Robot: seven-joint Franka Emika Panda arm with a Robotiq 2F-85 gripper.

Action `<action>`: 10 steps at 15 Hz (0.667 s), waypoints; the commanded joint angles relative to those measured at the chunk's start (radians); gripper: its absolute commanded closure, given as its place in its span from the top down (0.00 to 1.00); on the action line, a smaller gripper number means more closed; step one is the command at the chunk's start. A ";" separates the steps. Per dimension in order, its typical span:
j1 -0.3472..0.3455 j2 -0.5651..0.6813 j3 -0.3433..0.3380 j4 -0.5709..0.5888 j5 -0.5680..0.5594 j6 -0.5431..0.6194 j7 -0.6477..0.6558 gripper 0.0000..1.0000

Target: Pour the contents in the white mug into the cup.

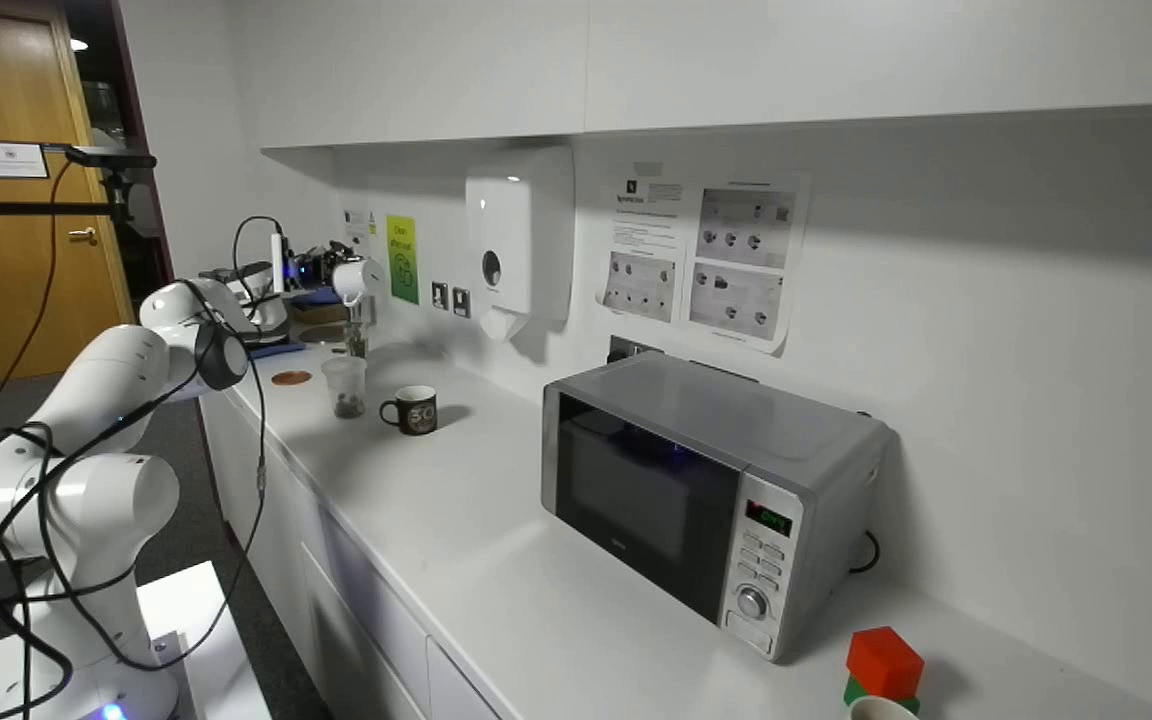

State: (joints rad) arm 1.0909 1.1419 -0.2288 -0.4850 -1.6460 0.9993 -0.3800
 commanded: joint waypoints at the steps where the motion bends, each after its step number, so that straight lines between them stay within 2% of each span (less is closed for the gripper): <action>1: 0.004 -0.024 -0.025 -0.034 -0.039 0.029 -0.037 0.01; 10: 0.004 -0.024 -0.025 -0.036 -0.065 0.031 -0.037 0.01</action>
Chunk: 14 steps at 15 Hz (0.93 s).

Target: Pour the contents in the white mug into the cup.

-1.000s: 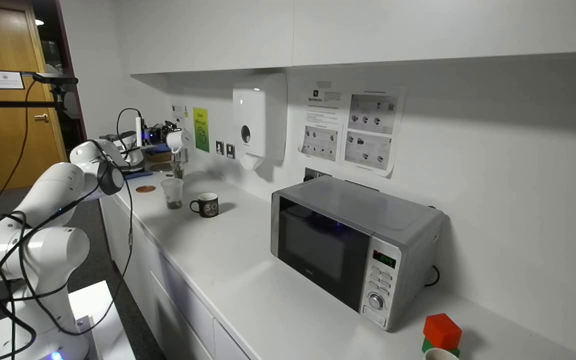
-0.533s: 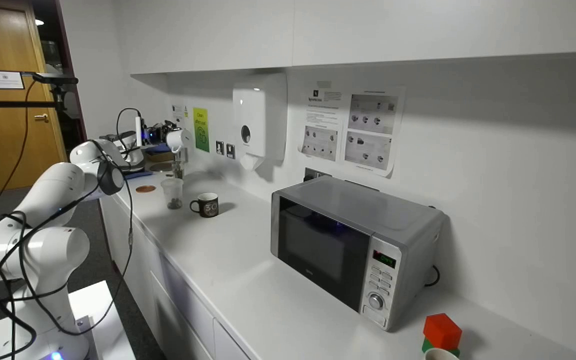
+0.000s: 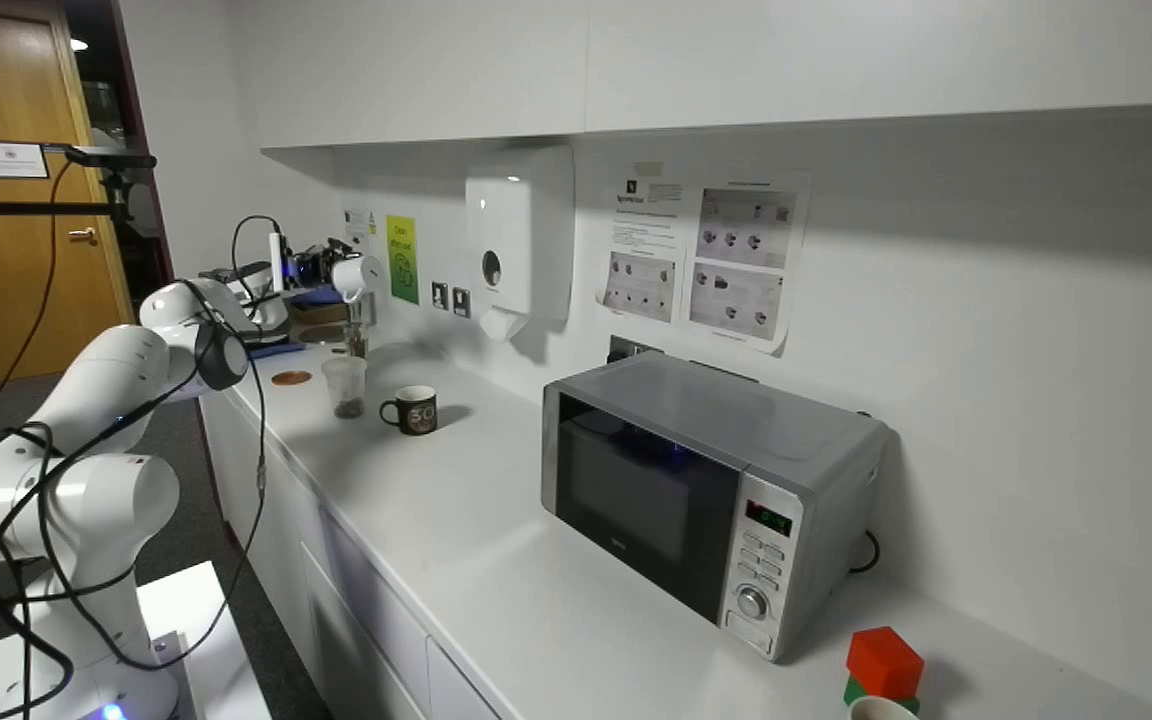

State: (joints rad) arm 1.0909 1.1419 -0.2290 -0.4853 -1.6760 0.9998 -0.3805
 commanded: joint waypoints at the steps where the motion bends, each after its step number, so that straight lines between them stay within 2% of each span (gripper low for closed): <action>1: 0.004 -0.024 -0.025 -0.036 -0.037 0.031 -0.036 0.01; 14: 0.003 -0.023 -0.028 -0.042 -0.067 0.034 -0.038 0.01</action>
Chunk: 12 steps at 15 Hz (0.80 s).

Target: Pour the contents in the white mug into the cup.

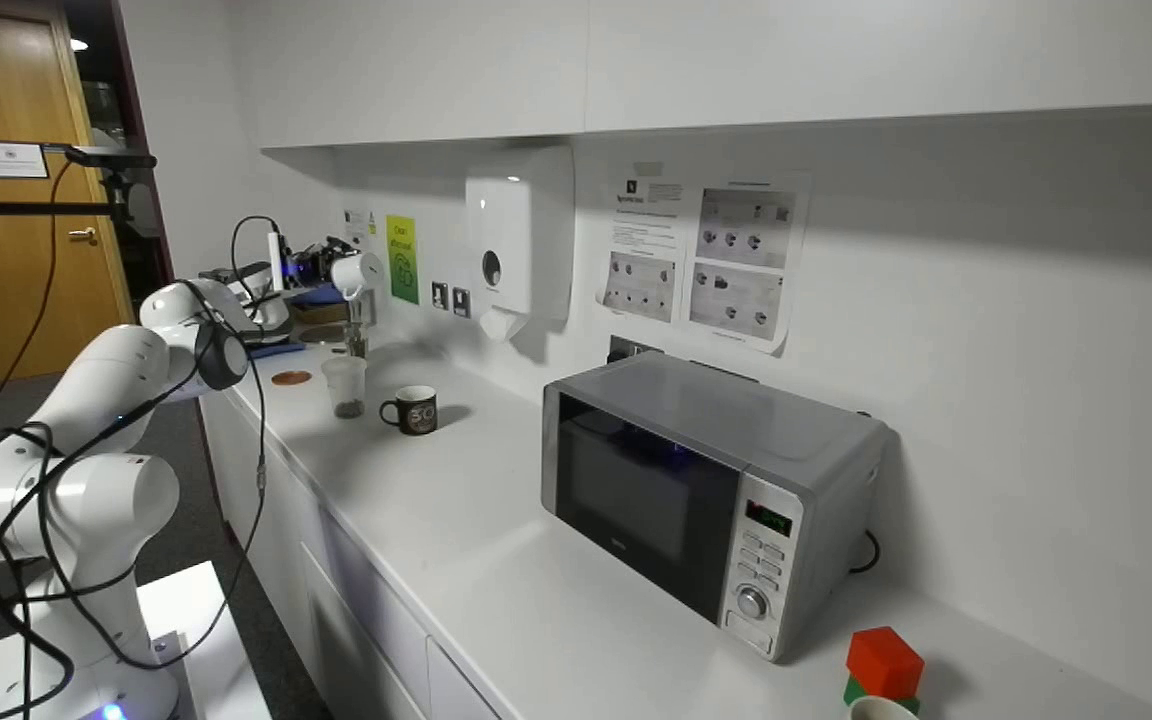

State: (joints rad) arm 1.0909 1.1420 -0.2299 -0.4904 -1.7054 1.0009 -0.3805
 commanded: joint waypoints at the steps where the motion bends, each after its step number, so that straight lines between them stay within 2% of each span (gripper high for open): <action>1: 0.003 -0.023 -0.027 -0.039 -0.041 0.033 -0.039 0.01; 12: 0.002 -0.022 -0.034 -0.049 -0.084 0.030 -0.042 0.01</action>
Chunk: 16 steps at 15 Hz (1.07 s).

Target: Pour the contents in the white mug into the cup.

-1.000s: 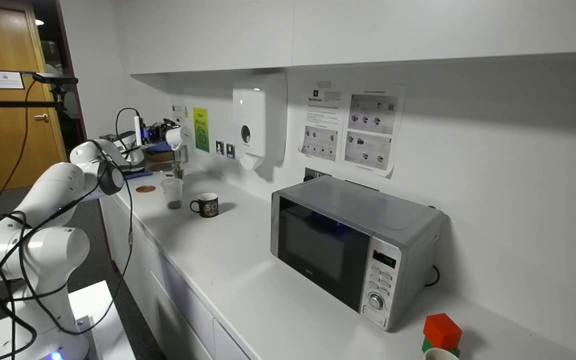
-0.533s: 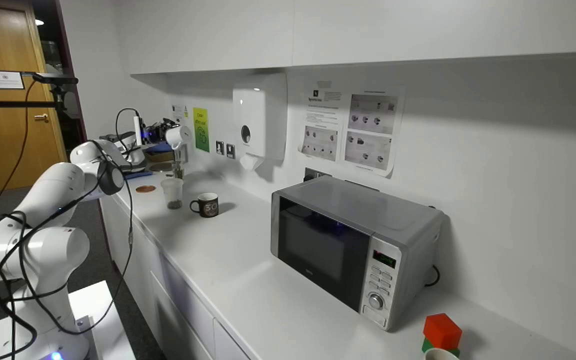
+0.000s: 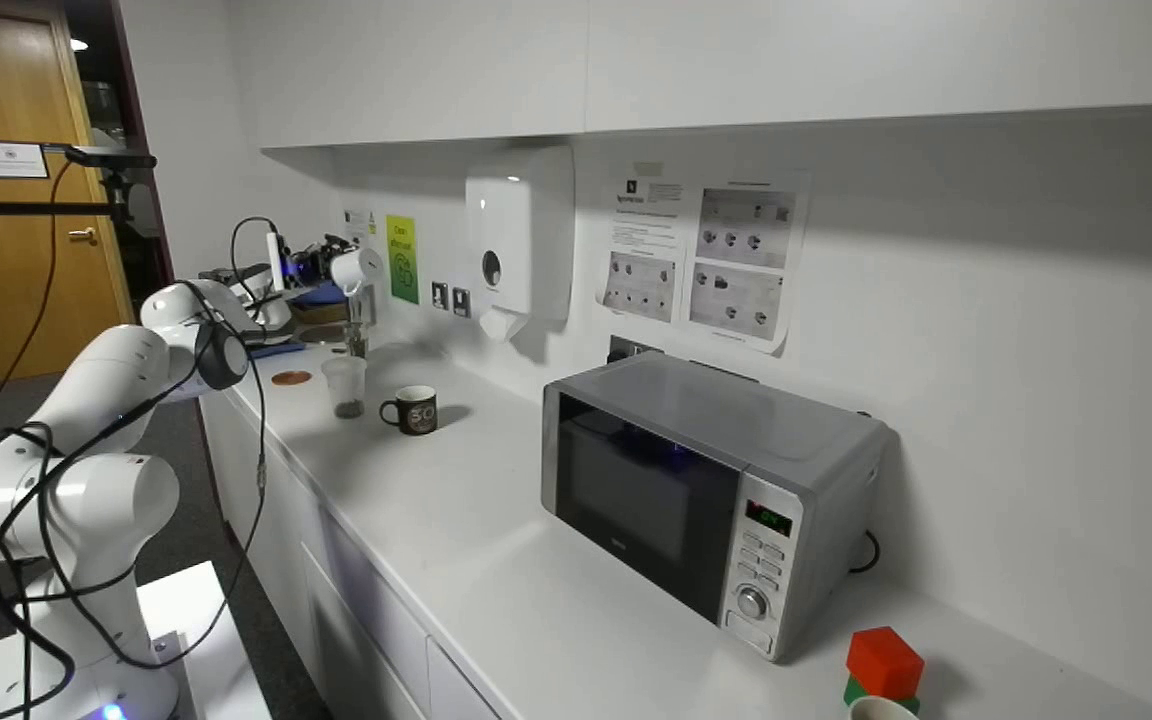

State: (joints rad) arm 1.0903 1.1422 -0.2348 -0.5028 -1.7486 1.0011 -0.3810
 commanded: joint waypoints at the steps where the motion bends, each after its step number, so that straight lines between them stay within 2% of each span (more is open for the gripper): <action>1: 0.002 -0.022 -0.029 -0.037 -0.045 0.030 -0.042 0.01; 16: 0.000 -0.018 -0.049 -0.059 -0.122 0.027 -0.054 0.01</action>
State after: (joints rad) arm 1.0896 1.1429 -0.2553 -0.5266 -1.8241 1.0012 -0.3845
